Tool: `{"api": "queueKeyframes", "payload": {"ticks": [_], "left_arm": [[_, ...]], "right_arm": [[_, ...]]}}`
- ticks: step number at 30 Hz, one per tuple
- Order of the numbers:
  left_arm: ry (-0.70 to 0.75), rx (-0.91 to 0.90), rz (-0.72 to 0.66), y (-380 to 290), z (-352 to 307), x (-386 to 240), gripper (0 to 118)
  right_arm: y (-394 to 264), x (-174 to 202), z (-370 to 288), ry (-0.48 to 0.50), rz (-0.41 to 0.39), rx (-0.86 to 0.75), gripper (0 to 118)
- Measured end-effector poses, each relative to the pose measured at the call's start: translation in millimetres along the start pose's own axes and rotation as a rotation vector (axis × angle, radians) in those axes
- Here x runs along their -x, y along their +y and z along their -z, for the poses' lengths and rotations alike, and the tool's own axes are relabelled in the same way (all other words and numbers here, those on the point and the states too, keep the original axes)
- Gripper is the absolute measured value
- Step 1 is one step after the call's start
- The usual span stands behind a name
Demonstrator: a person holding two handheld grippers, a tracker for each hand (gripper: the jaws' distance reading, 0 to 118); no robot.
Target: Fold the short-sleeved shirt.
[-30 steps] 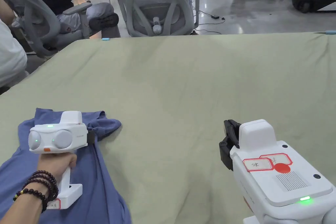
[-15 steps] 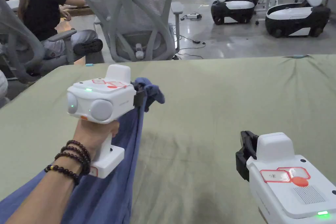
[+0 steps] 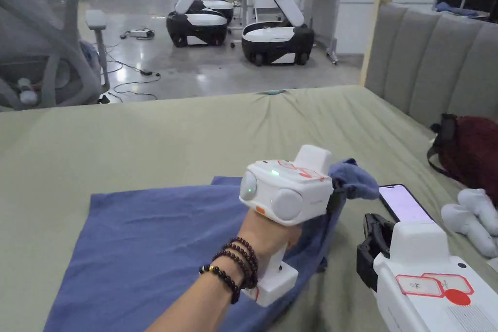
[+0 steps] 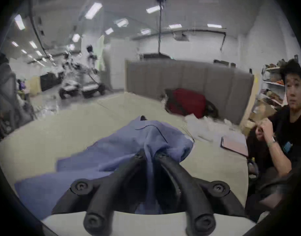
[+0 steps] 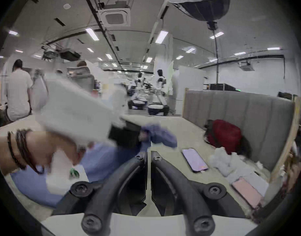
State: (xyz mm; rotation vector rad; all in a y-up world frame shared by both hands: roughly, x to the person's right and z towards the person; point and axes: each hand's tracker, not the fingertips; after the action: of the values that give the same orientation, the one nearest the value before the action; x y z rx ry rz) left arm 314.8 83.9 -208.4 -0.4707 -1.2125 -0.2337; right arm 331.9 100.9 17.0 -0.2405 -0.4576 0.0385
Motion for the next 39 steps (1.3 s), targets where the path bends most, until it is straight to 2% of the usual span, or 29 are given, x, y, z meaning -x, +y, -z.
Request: {"api": "queueKeyframes", "payload": {"ticks": [4, 9, 10, 11, 12, 13, 14, 15, 19, 21, 22, 23, 25, 28, 31, 36, 39], "left_arm": [[0.043, 0.15, 0.04, -40, 58, -20, 7], [0.07, 0.176, 0.017, -50, 63, -17, 11], [0.083, 0.158, 0.004, -46, 58, -15, 20], [0.116, 0.133, 0.0, -41, 50, -12, 55], [0.14, 0.097, 0.001, -32, 36, -11, 86], [0.153, 0.053, -0.013, -29, 22, -7, 109], [0.173, -0.006, -0.032, -27, 0, -2, 118], [0.202, -0.047, -0.063, -26, -25, 3, 115], [0.328, -0.142, -0.097, -56, -122, 15, 80], [0.417, -0.164, -0.111, -80, -172, 23, 48], [0.471, -0.157, -0.112, -89, -190, 30, 26], [0.533, -0.149, -0.113, -97, -205, 36, 0], [0.612, -0.155, -0.135, -105, -233, 50, 0], [0.617, -0.159, -0.199, -111, -263, 73, 0], [0.663, -0.167, -0.175, -111, -273, 89, 0], [0.668, -0.105, -0.211, -93, -254, 140, 0], [0.688, -0.029, -0.245, -79, -220, 203, 0]], "right_arm": [[-11, -25, -4, -0.033, 0.015, 0.023, 5], [-20, -33, -4, -0.026, 0.026, 0.042, 5], [-20, -32, -3, -0.022, 0.026, 0.045, 5], [-20, -31, -4, -0.015, 0.027, 0.045, 5], [-19, -28, -5, -0.008, 0.029, 0.041, 5], [-18, -26, -7, -0.001, 0.031, 0.037, 5], [-16, -22, -7, 0.01, 0.032, 0.035, 5], [-15, -18, -8, 0.022, 0.027, 0.035, 5], [-11, 5, -10, 0.098, 0.013, 0.025, 5], [-10, 21, -9, 0.129, 0.005, 0.023, 5], [-9, 29, -7, 0.146, 0.002, 0.023, 5], [-9, 37, -5, 0.157, 0.002, 0.024, 5], [-8, 52, -2, 0.171, 0.0, 0.024, 5], [-5, 73, 6, 0.212, -0.017, 0.023, 5], [0, 88, 14, 0.221, -0.027, 0.013, 7], [5, 89, 24, 0.217, -0.025, 0.015, 9], [2, 86, 29, 0.211, -0.029, 0.017, 9]]}}
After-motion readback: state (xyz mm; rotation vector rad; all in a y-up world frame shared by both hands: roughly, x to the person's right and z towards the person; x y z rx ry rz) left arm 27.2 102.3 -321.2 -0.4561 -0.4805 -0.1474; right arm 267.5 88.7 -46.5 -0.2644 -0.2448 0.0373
